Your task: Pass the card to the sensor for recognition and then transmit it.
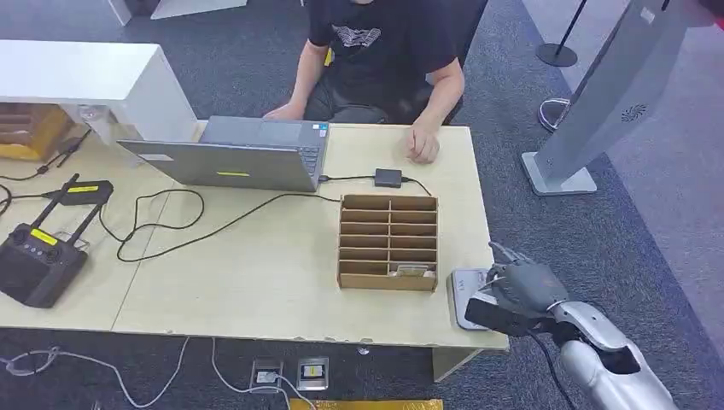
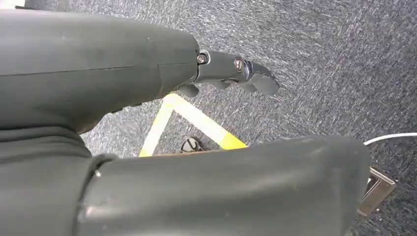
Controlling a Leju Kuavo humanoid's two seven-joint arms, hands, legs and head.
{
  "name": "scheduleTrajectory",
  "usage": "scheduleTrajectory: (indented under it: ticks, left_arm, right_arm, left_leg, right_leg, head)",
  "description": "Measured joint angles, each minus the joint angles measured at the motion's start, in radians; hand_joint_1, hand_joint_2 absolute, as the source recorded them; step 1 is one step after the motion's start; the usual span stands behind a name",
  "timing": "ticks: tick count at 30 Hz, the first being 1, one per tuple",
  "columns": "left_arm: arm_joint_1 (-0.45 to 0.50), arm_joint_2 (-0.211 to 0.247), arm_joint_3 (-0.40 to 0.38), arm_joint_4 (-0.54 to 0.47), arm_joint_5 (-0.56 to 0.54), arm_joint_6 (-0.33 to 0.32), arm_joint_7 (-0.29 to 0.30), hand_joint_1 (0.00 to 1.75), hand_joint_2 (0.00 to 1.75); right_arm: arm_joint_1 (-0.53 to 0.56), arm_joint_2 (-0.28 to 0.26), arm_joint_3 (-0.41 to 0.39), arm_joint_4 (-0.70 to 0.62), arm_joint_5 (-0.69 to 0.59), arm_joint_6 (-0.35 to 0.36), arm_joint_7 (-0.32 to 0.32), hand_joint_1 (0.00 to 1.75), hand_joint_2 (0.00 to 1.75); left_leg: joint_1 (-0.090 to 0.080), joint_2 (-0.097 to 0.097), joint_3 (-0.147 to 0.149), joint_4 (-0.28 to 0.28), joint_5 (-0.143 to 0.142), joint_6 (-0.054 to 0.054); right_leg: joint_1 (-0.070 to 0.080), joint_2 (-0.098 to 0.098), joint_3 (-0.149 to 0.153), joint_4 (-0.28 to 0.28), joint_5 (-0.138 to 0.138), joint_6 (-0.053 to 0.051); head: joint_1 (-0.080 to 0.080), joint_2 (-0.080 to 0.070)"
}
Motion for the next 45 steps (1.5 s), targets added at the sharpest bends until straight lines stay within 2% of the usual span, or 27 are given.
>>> scheduleTrajectory:
  ticks: [6,13,24,29,31,35,40,45]
  left_arm:
    - [0.0,0.0,0.0,0.0,0.0,0.003,0.0,0.0,0.0]
    - [0.0,0.0,0.0,0.001,0.002,0.005,0.002,0.0,0.0]
    - [0.0,0.0,-0.001,0.002,0.01,0.004,0.005,0.0,0.0]
    - [0.0,0.0,-0.001,0.002,0.011,0.0,0.005,0.0,0.0]
    - [0.0,0.0,-0.002,0.002,0.013,-0.003,0.005,0.0,0.0]
    - [0.0,0.0,-0.01,0.003,0.021,-0.013,0.005,0.0,0.0]
    - [-0.001,0.0,-0.02,0.003,0.018,-0.027,0.004,0.0,0.0]
    - [-0.01,0.0,-0.034,0.005,0.001,-0.039,-0.004,0.0,0.0]
  right_arm:
    - [0.007,0.015,-0.005,-0.019,0.005,0.025,0.014,1.75,1.75]
    - [0.014,0.035,-0.032,-0.015,0.048,0.019,-0.01,1.75,1.75]
    - [0.005,0.041,-0.144,-0.024,0.104,0.026,-0.015,1.75,1.75]
    - [-0.039,0.014,-0.268,-0.079,0.145,0.059,-0.019,1.75,1.75]
    - [-0.06,0.003,-0.3,-0.095,0.149,0.1,-0.034,1.75,1.75]
    - [-0.148,-0.015,-0.385,-0.139,0.163,0.136,-0.056,1.75,1.75]
    - [-0.219,-0.01,-0.396,-0.151,0.168,0.137,-0.067,1.75,1.75]
    - [-0.317,0.034,-0.392,-0.142,0.199,0.095,-0.086,1.75,1.75]
  left_leg:
    - [0.0,0.0,0.0,0.0,0.0,0.0]
    - [0.0,0.0,0.0,0.0,0.0,0.0]
    - [0.0,0.0,0.0,0.0,0.0,0.0]
    - [0.0,0.0,0.0,0.0,0.0,0.0]
    - [-0.001,0.0,0.0,0.0,0.0,0.0]
    - [-0.001,0.001,0.0,0.0,0.0,0.0]
    - [0.0,0.001,-0.002,0.0,0.0,0.0]
    - [0.002,0.001,-0.003,0.0,0.001,-0.001]
  right_leg:
    - [0.0,0.0,0.0,0.0,0.0,0.0]
    - [0.0,0.0,0.0,0.0,0.0,0.0]
    - [0.0,0.0,0.0,0.0,0.0,0.0]
    - [0.0,0.0,0.0,0.0,0.0,0.0]
    - [-0.001,0.0,0.0,0.0,0.001,0.0]
    - [-0.001,0.0,0.0,0.0,0.001,0.0]
    - [0.0,0.0,0.0,0.001,0.001,0.0]
    - [0.002,0.0,-0.001,0.001,0.001,0.0]
  head:
    - [0.0,0.0]
    - [0.0,0.0]
    - [0.0,0.0]
    - [0.0,0.0]
    - [0.0,0.0]
    - [0.0,0.0]
    - [0.0,0.0]
    - [0.0,0.0]
